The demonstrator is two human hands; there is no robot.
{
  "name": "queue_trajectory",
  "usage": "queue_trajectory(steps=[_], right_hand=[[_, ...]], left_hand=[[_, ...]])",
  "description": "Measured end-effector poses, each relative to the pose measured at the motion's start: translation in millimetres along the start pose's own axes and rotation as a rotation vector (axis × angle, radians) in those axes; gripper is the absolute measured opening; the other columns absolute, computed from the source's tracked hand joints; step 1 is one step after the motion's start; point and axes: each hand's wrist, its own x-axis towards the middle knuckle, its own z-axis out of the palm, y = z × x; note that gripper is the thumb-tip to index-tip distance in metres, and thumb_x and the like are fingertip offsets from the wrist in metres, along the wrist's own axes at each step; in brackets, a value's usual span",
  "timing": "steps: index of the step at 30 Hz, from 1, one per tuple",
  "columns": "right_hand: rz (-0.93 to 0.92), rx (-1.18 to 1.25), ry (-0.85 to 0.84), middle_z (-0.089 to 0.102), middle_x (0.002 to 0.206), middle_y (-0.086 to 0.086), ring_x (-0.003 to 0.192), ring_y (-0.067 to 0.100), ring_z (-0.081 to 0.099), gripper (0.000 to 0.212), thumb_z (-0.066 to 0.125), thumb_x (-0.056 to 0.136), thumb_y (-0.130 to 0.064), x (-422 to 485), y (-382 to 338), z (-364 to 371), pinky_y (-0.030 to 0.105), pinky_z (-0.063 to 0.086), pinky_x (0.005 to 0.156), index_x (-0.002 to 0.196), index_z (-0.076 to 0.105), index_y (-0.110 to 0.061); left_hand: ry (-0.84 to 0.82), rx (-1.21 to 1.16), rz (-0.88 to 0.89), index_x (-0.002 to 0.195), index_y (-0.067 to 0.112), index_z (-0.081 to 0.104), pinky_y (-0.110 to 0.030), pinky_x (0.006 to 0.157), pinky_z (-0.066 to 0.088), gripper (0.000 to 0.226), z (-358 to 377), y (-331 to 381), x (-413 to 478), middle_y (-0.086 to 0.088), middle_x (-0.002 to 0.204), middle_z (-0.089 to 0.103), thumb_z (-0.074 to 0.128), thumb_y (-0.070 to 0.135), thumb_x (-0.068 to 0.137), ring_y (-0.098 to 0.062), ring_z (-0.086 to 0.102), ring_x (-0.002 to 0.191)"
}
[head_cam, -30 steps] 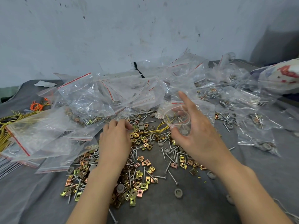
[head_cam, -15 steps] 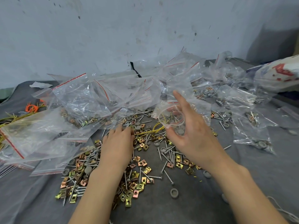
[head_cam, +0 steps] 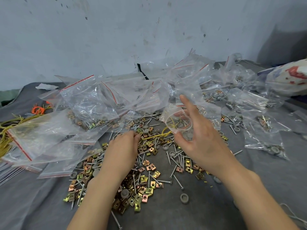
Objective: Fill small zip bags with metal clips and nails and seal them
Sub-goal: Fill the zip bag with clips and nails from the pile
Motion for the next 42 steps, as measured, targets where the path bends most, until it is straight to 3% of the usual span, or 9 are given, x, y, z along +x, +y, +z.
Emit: queue_trajectory(steps=[5, 14, 20, 24, 26, 28, 32, 37, 42], right_hand=[[0.008, 0.014, -0.009, 0.049, 0.122, -0.028, 0.115, -0.022, 0.036, 0.083, 0.056, 0.092, -0.039, 0.4, -1.3, -0.2, 0.028, 0.03, 0.107, 0.155, 0.003, -0.046], [-0.01, 0.003, 0.0, 0.055, 0.128, -0.016, 0.119, -0.012, 0.037, 0.082, 0.053, 0.09, -0.042, 0.9, -3.2, 3.7, 0.031, 0.032, 0.111, 0.158, 0.005, -0.039], [-0.012, -0.011, -0.012, 0.053, 0.131, -0.017, 0.12, -0.011, 0.038, 0.082, 0.054, 0.092, -0.042, 0.2, -3.1, 3.3, 0.027, 0.029, 0.108, 0.157, 0.004, -0.04], [-0.015, -0.017, -0.014, 0.052, 0.133, -0.017, 0.12, -0.012, 0.037, 0.081, 0.054, 0.092, -0.041, 0.6, -3.8, 3.7, 0.027, 0.028, 0.108, 0.157, 0.005, -0.039], [-0.012, -0.013, -0.012, 0.053, 0.134, -0.016, 0.121, -0.009, 0.039, 0.081, 0.053, 0.092, -0.042, 0.5, -4.0, 3.7, 0.03, 0.031, 0.11, 0.158, 0.006, -0.038], [-0.015, -0.013, -0.013, 0.052, 0.136, -0.015, 0.121, -0.009, 0.039, 0.081, 0.052, 0.092, -0.042, 0.3, -4.5, 3.5, 0.03, 0.031, 0.11, 0.158, 0.006, -0.038], [-0.016, -0.015, -0.016, 0.051, 0.135, -0.016, 0.12, -0.01, 0.037, 0.079, 0.052, 0.093, -0.041, 0.2, -4.8, 3.7, 0.024, 0.027, 0.107, 0.157, 0.006, -0.038], [-0.004, -0.023, -0.042, 0.055, 0.123, -0.014, 0.117, -0.002, 0.044, 0.08, 0.054, 0.094, -0.04, -0.1, -4.9, 4.4, 0.013, 0.021, 0.102, 0.157, 0.005, -0.039], [-0.009, -0.018, -0.062, 0.055, 0.125, -0.013, 0.119, -0.001, 0.044, 0.081, 0.054, 0.092, -0.041, -1.5, -7.6, 5.9, 0.019, 0.025, 0.104, 0.158, 0.005, -0.038]], left_hand=[[-0.123, -0.049, 0.037, 0.136, 0.026, 0.047, -0.043, 0.097, 0.048, 0.034, -7.1, -3.7, -3.1, -0.001, 0.124, 0.064, 0.048, 0.028, 0.102, -0.022, 0.059, 0.114], [-0.008, -0.085, 0.079, 0.123, 0.028, 0.058, -0.039, 0.097, 0.048, 0.027, -4.6, -2.5, -7.6, 0.006, 0.118, 0.059, 0.049, 0.017, 0.1, -0.015, 0.058, 0.109], [0.127, -0.251, 0.052, 0.114, 0.026, 0.065, -0.023, 0.09, 0.046, 0.021, -2.7, -5.1, -4.0, 0.012, 0.11, 0.059, 0.056, 0.015, 0.098, -0.006, 0.057, 0.098], [0.164, -0.404, 0.033, 0.11, 0.035, 0.065, -0.001, 0.073, 0.04, 0.024, -4.9, -3.1, -3.5, 0.021, 0.101, 0.065, 0.059, 0.015, 0.097, 0.01, 0.058, 0.089], [0.162, -0.499, 0.021, 0.107, 0.04, 0.062, -0.003, 0.073, 0.042, 0.028, -7.5, -0.8, -2.5, 0.023, 0.097, 0.067, 0.059, 0.014, 0.097, 0.01, 0.06, 0.089], [0.152, -0.598, 0.002, 0.105, 0.041, 0.062, -0.017, 0.082, 0.049, 0.03, -10.2, 0.6, -2.3, 0.02, 0.094, 0.071, 0.057, 0.011, 0.098, 0.004, 0.064, 0.092], [0.087, -0.803, -0.039, 0.115, 0.029, 0.064, -0.029, 0.094, 0.049, 0.03, -13.8, 1.4, -2.6, 0.017, 0.095, 0.075, 0.056, 0.006, 0.098, -0.004, 0.068, 0.099], [0.135, -0.934, -0.056, 0.105, 0.023, 0.065, -0.014, 0.084, 0.051, 0.014, -21.6, 6.6, -3.3, 0.014, 0.09, 0.076, 0.064, 0.014, 0.094, 0.0, 0.07, 0.091], [0.225, -0.889, 0.056, 0.089, 0.032, 0.072, -0.007, 0.07, 0.046, 0.011, -33.7, 21.3, -6.1, 0.019, 0.081, 0.071, 0.069, 0.022, 0.091, 0.004, 0.062, 0.076]])
